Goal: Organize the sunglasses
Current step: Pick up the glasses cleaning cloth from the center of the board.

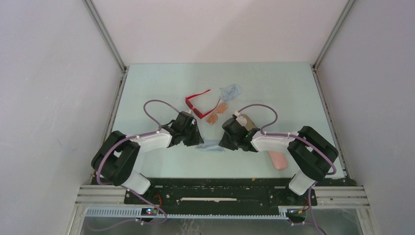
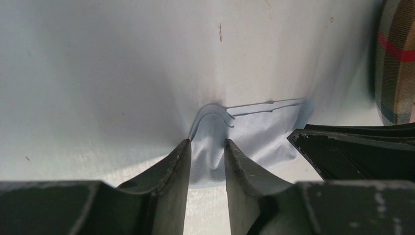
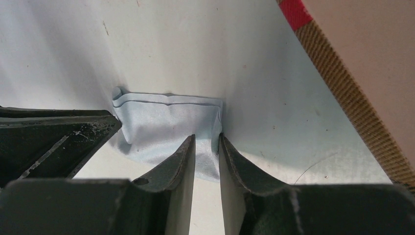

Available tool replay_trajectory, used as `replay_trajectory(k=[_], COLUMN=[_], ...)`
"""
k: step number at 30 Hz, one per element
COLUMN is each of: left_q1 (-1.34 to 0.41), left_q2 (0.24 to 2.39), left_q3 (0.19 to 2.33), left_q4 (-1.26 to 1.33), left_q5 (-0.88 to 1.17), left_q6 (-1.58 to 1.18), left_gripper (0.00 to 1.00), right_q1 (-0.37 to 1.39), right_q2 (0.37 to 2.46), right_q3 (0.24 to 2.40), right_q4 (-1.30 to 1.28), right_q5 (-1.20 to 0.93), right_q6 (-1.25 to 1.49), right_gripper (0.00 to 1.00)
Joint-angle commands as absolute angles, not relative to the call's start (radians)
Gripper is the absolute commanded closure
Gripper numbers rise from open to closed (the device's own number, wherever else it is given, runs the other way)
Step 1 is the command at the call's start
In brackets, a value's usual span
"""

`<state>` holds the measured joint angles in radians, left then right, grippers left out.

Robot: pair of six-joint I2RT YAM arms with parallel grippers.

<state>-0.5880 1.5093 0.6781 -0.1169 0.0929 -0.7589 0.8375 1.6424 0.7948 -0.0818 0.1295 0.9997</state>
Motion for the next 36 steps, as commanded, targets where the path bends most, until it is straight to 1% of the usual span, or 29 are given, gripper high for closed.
replay_trajectory(k=[1,4,6,12,20,23,26,28,30,33,34,35,36], left_q1=[-0.591,-0.59,-0.59,-0.591,-0.592,-0.592,-0.592,-0.594,-0.594,-0.596,-0.598,-0.599,-0.6], left_q2=[1.497,1.453,1.435,1.451,1.509,1.531,1.548,1.552,1.555,1.557,1.555,1.552,1.548], left_q3=[0.668,0.662,0.652,0.621,0.613,0.621,0.622,0.62,0.62,0.619,0.62,0.62,0.62], left_q4=[-0.256,-0.297,-0.306,-0.278,-0.189,-0.181,-0.176,-0.173,-0.17,-0.171,-0.17,-0.17,-0.168], left_q5=[0.033,-0.011,-0.029,-0.009,0.132,0.144,0.145,0.146,0.145,0.145,0.145,0.144,0.149], left_q6=[-0.716,-0.721,-0.725,-0.733,-0.749,-0.749,-0.749,-0.752,-0.752,-0.755,-0.756,-0.759,-0.759], left_gripper=[0.6,0.55,0.54,0.56,0.59,0.64,0.71,0.74,0.77,0.84,0.88,0.93,0.99], right_q1=[0.833,0.835,0.84,0.851,0.862,0.863,0.862,0.862,0.864,0.864,0.864,0.864,0.863], right_q2=[1.673,1.652,1.637,1.62,1.66,1.667,1.671,1.676,1.684,1.687,1.687,1.683,1.678], right_q3=[0.785,0.784,0.784,0.772,0.772,0.772,0.772,0.771,0.772,0.772,0.772,0.772,0.772], right_q4=[-0.139,-0.169,-0.184,-0.208,-0.175,-0.171,-0.171,-0.168,-0.165,-0.16,-0.16,-0.161,-0.162], right_q5=[0.135,0.169,0.198,0.231,0.176,0.171,0.173,0.17,0.168,0.165,0.164,0.164,0.164], right_q6=[1.008,1.004,0.986,0.974,0.988,0.987,0.985,0.983,0.983,0.984,0.983,0.983,0.981], right_gripper=[0.68,0.67,0.66,0.64,0.66,0.67,0.69,0.73,0.79,0.92,0.97,1.0,1.0])
